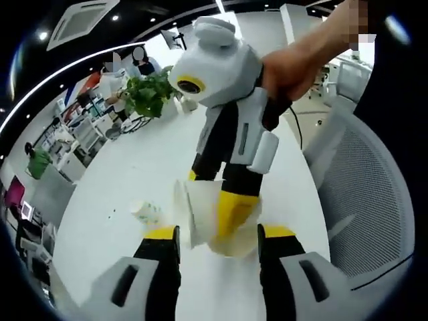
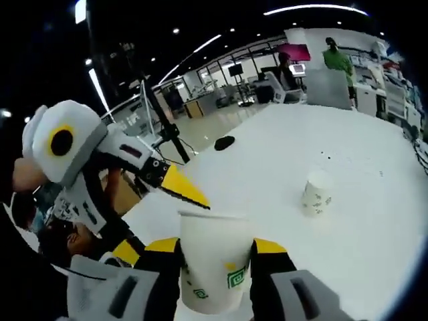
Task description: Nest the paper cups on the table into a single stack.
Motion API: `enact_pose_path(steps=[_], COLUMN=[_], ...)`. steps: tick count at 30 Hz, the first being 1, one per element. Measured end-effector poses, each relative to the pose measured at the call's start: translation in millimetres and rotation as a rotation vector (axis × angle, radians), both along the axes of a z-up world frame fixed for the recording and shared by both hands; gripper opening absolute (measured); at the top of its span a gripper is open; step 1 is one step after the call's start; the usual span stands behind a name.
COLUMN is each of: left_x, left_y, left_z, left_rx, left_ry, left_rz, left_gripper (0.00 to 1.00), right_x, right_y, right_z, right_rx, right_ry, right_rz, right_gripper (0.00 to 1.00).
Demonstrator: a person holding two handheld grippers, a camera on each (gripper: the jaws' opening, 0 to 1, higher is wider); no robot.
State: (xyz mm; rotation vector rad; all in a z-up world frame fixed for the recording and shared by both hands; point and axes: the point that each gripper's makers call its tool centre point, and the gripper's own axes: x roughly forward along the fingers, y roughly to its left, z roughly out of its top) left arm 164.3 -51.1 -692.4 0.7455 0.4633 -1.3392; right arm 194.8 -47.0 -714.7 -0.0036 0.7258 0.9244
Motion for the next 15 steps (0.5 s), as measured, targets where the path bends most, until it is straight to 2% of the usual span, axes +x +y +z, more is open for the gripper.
enact_pose_path(steps=[2,4,6,8,10,15], left_x=[-1.5,-3.1,-3.6,-3.9,-5.5,-8.3], left_y=[2,2,3,5,6,7], left_z=[-2.0,-2.9,-4.0,-6.0,-8.1,-10.1], left_rx=[0.007,0.007,0.006,0.009,0.019,0.031], left_ry=[0.007,0.016,0.019,0.024,0.021,0.029], left_rz=[-0.001,-0.001,0.003,0.004,-0.002,-0.012], left_gripper=[0.36,0.31,0.26,0.25,0.23,0.18], right_x=[-8,-8,-3,0,-8,-9], right_y=[4,5,6,9,9,6], right_z=[4.8,9.5,4.4,-3.5,1.0,4.0], right_rx=[-0.003,0.002,0.005,-0.001,-0.008,-0.022], right_ry=[-0.007,-0.006,-0.007,-0.014,-0.022,-0.035], right_rz=[0.009,0.008,0.006,0.011,0.020,0.033], right_gripper=[0.39,0.40,0.39,0.40,0.40,0.41])
